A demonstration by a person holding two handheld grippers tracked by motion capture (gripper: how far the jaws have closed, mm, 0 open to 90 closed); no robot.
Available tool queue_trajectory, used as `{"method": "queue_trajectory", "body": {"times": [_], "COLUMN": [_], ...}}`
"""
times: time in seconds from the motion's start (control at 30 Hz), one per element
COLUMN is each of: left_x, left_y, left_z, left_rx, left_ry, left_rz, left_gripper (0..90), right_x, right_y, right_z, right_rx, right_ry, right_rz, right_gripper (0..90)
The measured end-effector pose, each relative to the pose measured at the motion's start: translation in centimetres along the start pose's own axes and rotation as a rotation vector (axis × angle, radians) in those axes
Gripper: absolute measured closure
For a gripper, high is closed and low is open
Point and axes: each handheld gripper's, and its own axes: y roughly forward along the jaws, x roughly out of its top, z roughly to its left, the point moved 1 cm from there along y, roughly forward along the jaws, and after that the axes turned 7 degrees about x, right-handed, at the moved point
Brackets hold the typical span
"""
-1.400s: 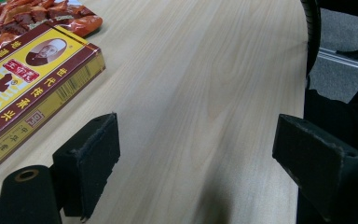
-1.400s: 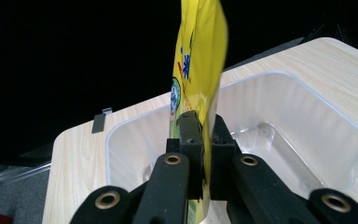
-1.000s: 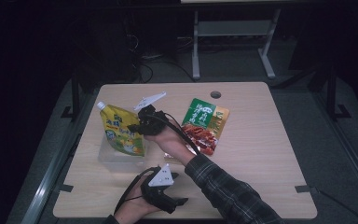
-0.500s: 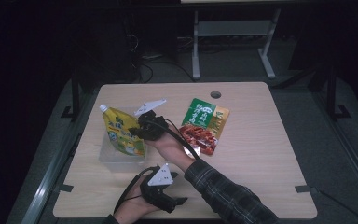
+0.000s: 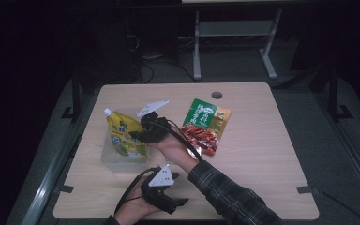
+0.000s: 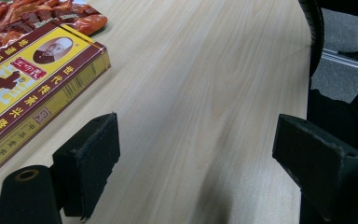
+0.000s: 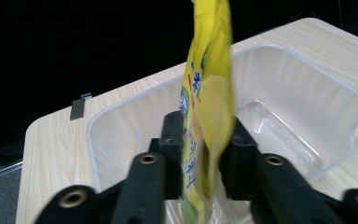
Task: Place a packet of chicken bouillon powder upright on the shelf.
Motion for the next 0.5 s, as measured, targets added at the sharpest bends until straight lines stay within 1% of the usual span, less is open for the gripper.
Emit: {"method": "queue_trajectory", "body": {"times": [0.03, 0.07, 0.17, 0.23, 0.27, 0.3, 0.33, 0.37, 0.43, 0.47, 0.5], "left_x": [0.0, 0.0, 0.0, 0.0, 0.0, 0.0, 0.0, 0.0, 0.0, -0.1, 0.0], "left_y": [0.1, 0.1, 0.0, 0.0, 0.0, 0.0, 0.0, -0.1, -0.2, -0.3, -0.4], "left_z": [0.0, 0.0, 0.0, 0.1, 0.1, 0.2, 0.2, 0.4, 0.5, 0.6, 0.7], "left_rx": [-0.002, -0.002, -0.001, -0.001, -0.001, -0.001, 0.000, 0.006, 0.006, 0.007, 0.007], "left_ry": [-0.013, -0.013, -0.016, -0.012, -0.017, -0.019, -0.019, -0.013, -0.018, -0.012, -0.017], "left_rz": [-0.006, -0.006, -0.007, -0.005, -0.011, -0.012, -0.014, -0.013, -0.014, -0.012, -0.017], "left_gripper": [14.1, 14.1, 14.1, 14.1, 14.1, 14.1, 14.1, 14.2, 14.2, 14.2, 14.2], "right_x": [0.0, 0.0, -0.2, -0.3, -0.3, -0.4, -0.4, -0.6, -0.7, -0.8, -0.9], "right_y": [-0.4, -0.4, -0.9, -1.2, -1.4, -1.9, -1.9, -2.4, -2.7, -2.9, -3.1], "right_z": [-0.1, -0.1, -0.1, -0.2, -0.3, -0.4, -0.4, -0.5, -0.5, -0.5, -0.6], "right_rx": [0.004, 0.004, 0.000, -0.005, -0.006, -0.004, -0.004, -0.002, 0.002, 0.005, 0.007], "right_ry": [-0.003, -0.003, -0.002, -0.003, -0.003, -0.004, -0.004, -0.013, -0.015, -0.014, -0.015], "right_rz": [-0.001, -0.001, 0.004, 0.012, 0.013, 0.010, 0.010, 0.013, 0.012, 0.015, 0.019], "right_gripper": [59.3, 59.3, 48.5, 43.2, 41.0, 38.0, 38.0, 34.8, 33.5, 32.7, 32.1]}}
